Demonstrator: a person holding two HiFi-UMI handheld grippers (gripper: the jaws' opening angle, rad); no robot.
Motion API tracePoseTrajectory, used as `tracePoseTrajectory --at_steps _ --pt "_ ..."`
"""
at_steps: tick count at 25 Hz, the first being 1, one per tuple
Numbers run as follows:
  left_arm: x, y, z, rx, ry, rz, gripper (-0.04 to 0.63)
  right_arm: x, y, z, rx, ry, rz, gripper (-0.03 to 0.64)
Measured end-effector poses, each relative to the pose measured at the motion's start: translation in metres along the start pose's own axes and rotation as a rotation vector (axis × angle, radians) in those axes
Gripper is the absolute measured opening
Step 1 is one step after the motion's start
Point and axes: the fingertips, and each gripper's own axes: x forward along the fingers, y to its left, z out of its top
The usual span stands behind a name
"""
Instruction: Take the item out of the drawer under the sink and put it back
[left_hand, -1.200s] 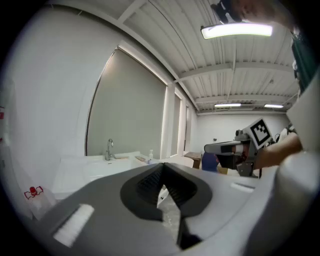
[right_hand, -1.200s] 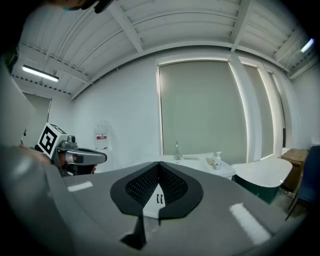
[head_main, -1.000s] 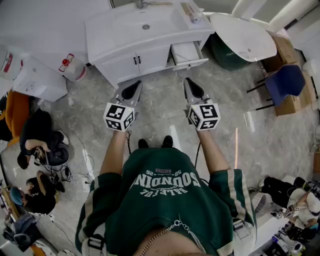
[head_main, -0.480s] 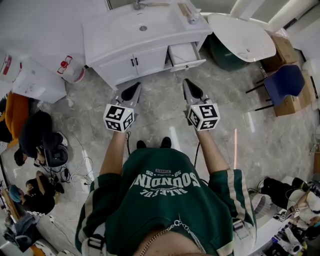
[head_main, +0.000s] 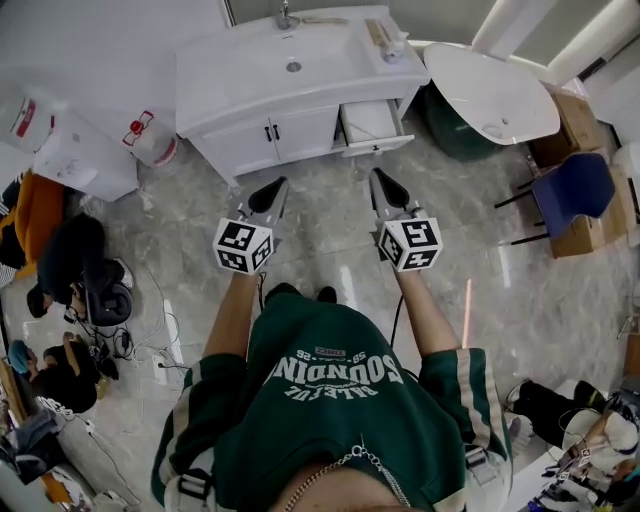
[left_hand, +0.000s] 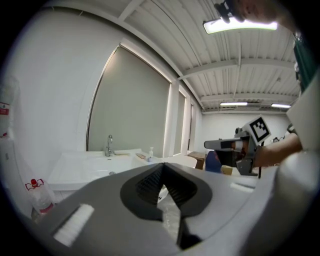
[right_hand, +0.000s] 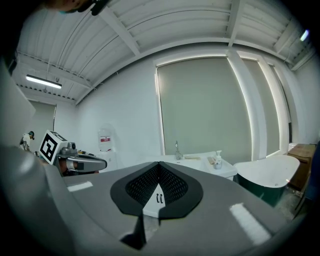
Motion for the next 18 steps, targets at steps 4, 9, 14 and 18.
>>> tracePoseTrajectory --at_steps 4,9,14,18 --pt "0.004 -0.007 -0.010 -0.006 0.028 0.008 0.049 0.000 -0.008 0.000 0.001 -0.005 0.019 0.002" --pt "0.017 0.002 -0.010 -0.010 0.040 0.015 0.049 0.009 -0.020 -0.010 0.030 0.012 0.017 0.002" --pt "0.041 0.021 -0.004 -0.015 0.028 0.010 0.049 0.026 -0.034 -0.014 0.030 0.019 0.003 0.002" --pt "0.078 0.039 -0.002 -0.028 0.027 -0.003 0.049 0.052 -0.059 -0.014 0.033 0.031 -0.014 0.002"
